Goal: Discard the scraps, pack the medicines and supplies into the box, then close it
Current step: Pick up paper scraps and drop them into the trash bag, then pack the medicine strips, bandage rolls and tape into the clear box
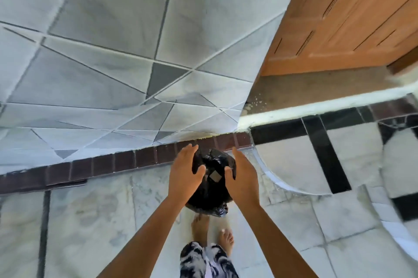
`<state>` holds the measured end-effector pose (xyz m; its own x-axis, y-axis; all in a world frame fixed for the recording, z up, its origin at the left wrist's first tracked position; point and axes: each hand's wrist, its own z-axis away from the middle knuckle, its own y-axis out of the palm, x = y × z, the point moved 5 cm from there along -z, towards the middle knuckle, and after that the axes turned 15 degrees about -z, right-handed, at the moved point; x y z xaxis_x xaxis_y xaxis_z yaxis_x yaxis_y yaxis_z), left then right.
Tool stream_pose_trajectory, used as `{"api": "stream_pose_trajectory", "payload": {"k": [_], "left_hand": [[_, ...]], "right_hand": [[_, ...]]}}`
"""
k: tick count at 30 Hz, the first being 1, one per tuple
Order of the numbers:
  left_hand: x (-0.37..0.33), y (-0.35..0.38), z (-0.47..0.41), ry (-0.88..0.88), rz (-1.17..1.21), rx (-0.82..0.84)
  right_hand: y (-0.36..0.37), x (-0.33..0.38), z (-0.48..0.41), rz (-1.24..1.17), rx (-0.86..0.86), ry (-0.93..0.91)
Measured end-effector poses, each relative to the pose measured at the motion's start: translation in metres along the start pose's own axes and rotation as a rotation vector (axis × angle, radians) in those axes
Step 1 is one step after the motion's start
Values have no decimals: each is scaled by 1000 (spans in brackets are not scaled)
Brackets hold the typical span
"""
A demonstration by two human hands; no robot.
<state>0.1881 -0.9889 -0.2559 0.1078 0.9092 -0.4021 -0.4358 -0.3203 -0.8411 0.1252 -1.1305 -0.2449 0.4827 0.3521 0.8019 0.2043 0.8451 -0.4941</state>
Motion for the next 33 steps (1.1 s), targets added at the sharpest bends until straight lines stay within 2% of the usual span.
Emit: {"api": "stream_pose_trajectory", "payload": {"k": [5, 10, 16, 21, 25, 29, 33], "left_hand": [[-38, -97, 103, 61, -62, -241], [-51, -144, 196, 60, -175, -421], [-37, -202, 309, -13, -221, -641], [12, -248, 401, -181, -219, -785], [77, -276, 485, -358, -221, -901], [151, -297, 563, -480, -183, -977], [226, -311, 619, -531, -199, -987]], "right_hand": [[-57, 92, 89, 112, -29, -272], [-83, 128, 161, 174, -62, -477], [-85, 171, 257, 112, -40, -706], [-42, 227, 328, 81, 4, -919], [19, 270, 395, 64, 105, -1094], [94, 306, 463, 39, 232, -1173], [163, 329, 525, 34, 260, -1210]]}}
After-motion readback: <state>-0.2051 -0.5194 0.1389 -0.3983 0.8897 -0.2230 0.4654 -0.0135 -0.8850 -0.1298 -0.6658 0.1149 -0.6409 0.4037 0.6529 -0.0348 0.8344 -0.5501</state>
